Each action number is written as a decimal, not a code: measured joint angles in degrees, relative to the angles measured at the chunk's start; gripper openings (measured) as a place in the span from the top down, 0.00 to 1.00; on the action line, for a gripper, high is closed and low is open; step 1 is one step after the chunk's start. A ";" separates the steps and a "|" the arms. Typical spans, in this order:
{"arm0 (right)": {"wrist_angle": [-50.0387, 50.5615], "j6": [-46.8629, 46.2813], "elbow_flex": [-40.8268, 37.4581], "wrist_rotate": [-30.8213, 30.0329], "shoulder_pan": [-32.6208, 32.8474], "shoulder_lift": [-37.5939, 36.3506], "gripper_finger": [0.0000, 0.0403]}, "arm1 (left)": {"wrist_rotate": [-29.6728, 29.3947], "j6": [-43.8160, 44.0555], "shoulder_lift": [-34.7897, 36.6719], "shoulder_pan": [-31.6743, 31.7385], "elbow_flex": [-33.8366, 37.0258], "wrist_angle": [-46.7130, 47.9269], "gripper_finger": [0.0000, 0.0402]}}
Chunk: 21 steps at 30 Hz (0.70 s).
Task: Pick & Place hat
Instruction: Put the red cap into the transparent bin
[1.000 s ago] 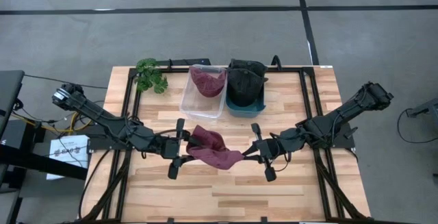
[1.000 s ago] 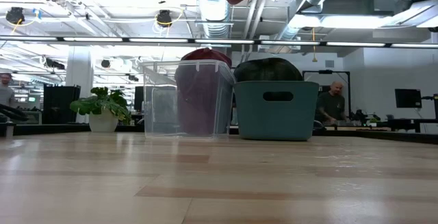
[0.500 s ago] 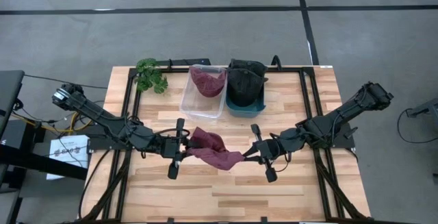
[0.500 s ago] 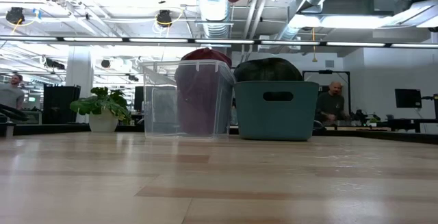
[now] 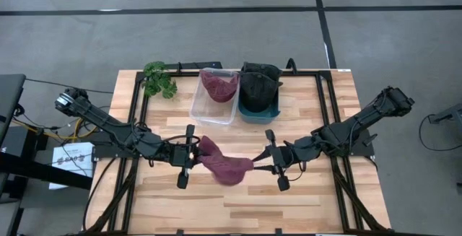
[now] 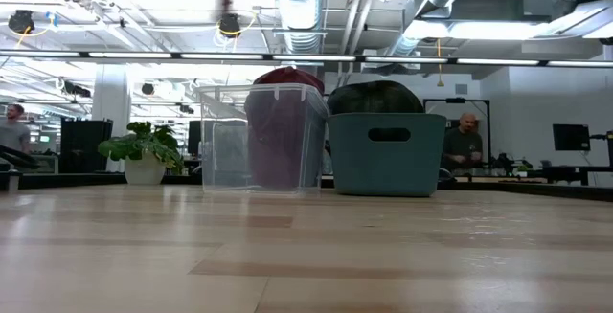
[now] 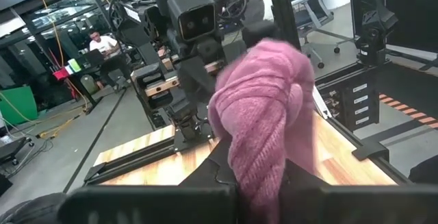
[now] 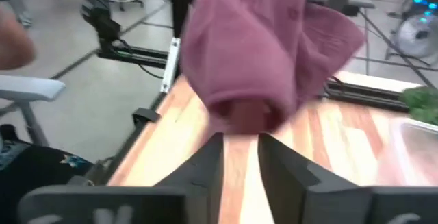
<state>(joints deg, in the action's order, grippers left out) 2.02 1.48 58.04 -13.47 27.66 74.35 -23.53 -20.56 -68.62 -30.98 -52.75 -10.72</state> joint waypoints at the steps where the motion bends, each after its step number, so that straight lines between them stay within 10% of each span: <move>1: 0.55 0.00 0.00 -0.66 -0.02 0.08 0.79 | 0.00 0.02 0.00 0.00 0.00 0.00 0.98; 11: 6.31 -7.34 -0.03 -1.97 -2.73 1.49 0.52 | -6.25 2.32 0.04 0.41 0.00 -0.03 0.98; 21: 13.07 -10.00 0.00 -2.05 -3.10 1.44 0.50 | -5.63 20.86 5.80 9.66 0.02 9.40 0.98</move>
<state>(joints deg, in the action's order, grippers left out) 15.10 -8.53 58.04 -15.52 24.56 75.79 -29.16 0.30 -62.82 -21.33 -52.73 -1.33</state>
